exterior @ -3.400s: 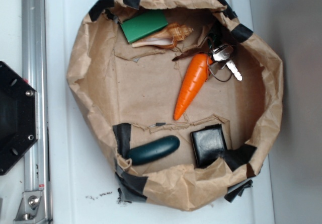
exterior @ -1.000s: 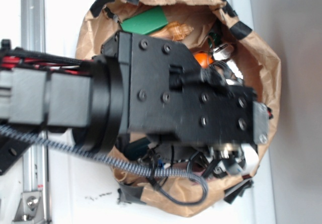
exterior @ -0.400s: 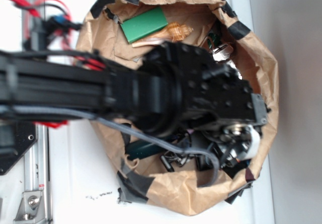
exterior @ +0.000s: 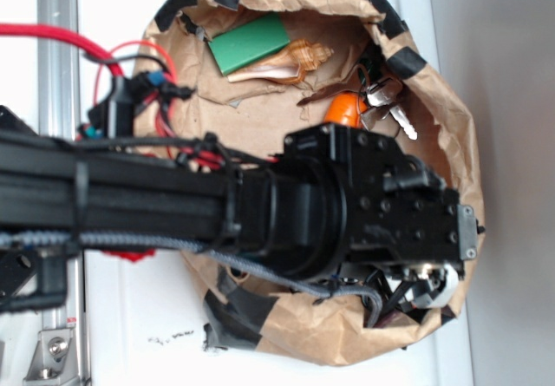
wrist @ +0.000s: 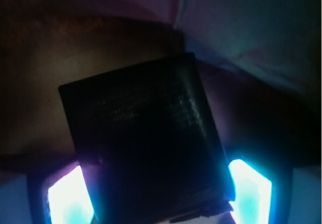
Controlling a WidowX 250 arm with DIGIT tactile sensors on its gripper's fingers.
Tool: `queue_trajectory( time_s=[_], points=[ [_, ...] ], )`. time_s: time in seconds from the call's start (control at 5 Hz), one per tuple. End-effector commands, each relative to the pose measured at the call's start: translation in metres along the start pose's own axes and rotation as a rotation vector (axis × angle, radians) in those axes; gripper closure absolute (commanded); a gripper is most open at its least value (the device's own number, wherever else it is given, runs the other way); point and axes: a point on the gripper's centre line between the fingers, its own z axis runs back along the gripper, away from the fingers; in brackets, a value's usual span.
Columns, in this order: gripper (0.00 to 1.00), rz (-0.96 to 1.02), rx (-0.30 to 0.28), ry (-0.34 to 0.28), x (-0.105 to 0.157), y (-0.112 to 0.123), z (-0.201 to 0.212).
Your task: Grab the black box.
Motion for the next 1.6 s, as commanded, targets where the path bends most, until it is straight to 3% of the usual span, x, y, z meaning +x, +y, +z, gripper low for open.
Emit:
queue_trajectory(
  time_s=[0.0, 0.4, 0.6, 0.8, 1.2, 1.4],
  points=[
    [1.00, 0.125, 0.053, 0.016, 0.003, -0.023, 0.019],
    [1.00, 0.641, -0.001, -0.054, -0.088, -0.041, 0.088],
    [1.00, 0.897, -0.026, -0.094, -0.099, -0.048, 0.120],
    [1.00, 1.151, -0.031, -0.111, -0.075, -0.040, 0.147],
    [1.00, 1.492, 0.023, 0.041, -0.066, -0.033, 0.164],
    [1.00, 1.508, 0.003, 0.001, -0.072, -0.031, 0.165]
  ],
)
